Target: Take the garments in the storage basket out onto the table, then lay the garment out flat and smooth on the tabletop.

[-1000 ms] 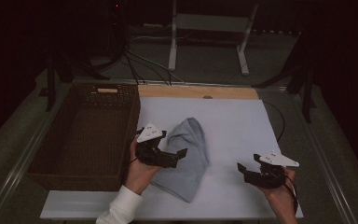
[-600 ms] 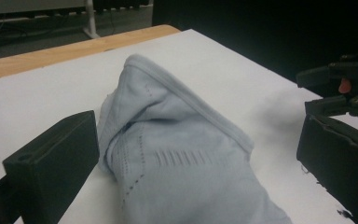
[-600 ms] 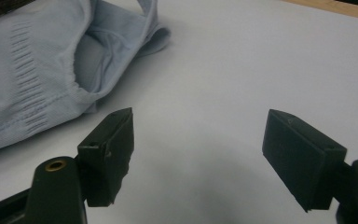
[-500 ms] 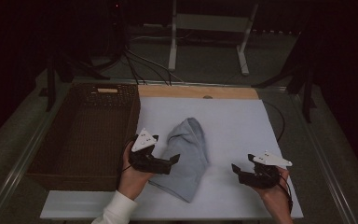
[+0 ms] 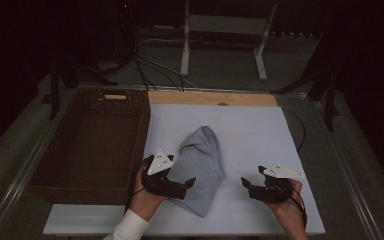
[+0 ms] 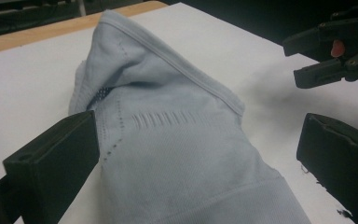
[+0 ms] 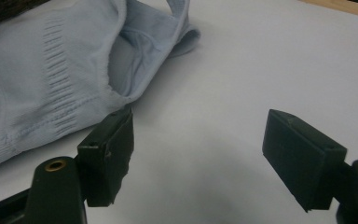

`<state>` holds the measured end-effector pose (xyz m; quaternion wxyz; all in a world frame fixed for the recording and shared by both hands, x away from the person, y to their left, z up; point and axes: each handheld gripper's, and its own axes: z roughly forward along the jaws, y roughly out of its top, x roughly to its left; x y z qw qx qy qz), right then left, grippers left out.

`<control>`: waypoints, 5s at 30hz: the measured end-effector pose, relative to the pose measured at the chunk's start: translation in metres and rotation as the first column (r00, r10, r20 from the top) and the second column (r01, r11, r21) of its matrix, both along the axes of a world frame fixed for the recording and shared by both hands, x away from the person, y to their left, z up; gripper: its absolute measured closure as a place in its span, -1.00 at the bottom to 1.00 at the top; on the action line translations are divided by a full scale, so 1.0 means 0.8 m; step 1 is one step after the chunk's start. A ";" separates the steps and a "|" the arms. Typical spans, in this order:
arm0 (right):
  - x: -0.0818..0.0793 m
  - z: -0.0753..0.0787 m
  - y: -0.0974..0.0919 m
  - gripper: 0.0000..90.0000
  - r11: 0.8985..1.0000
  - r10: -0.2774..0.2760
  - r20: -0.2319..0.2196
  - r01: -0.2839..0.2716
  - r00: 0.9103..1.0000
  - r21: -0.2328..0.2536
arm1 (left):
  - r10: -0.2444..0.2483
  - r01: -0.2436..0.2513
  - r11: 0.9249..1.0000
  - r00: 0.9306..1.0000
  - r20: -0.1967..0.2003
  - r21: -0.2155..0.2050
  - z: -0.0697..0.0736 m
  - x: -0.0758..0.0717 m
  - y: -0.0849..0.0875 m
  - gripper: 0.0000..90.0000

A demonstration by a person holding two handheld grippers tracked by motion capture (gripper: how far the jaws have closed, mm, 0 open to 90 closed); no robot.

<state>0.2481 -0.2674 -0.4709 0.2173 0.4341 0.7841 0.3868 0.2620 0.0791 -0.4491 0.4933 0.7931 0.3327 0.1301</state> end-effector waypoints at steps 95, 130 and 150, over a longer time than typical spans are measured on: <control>-0.004 0.015 -0.033 -0.38 0.994 -0.104 0.054 0.101 0.993 0.042 | -0.310 0.295 0.949 0.934 -0.180 -0.108 -0.046 0.010 -0.119 0.70; 0.000 0.002 -0.004 -0.35 0.998 -0.057 0.034 0.056 0.998 0.029 | -0.032 -0.011 0.983 0.972 -0.232 -0.183 -0.048 0.021 -0.031 0.68; 0.032 -0.037 0.049 -0.10 0.997 0.064 -0.136 -0.068 0.989 -0.027 | 0.016 -0.041 0.992 0.978 -0.209 -0.117 -0.048 0.022 -0.032 0.36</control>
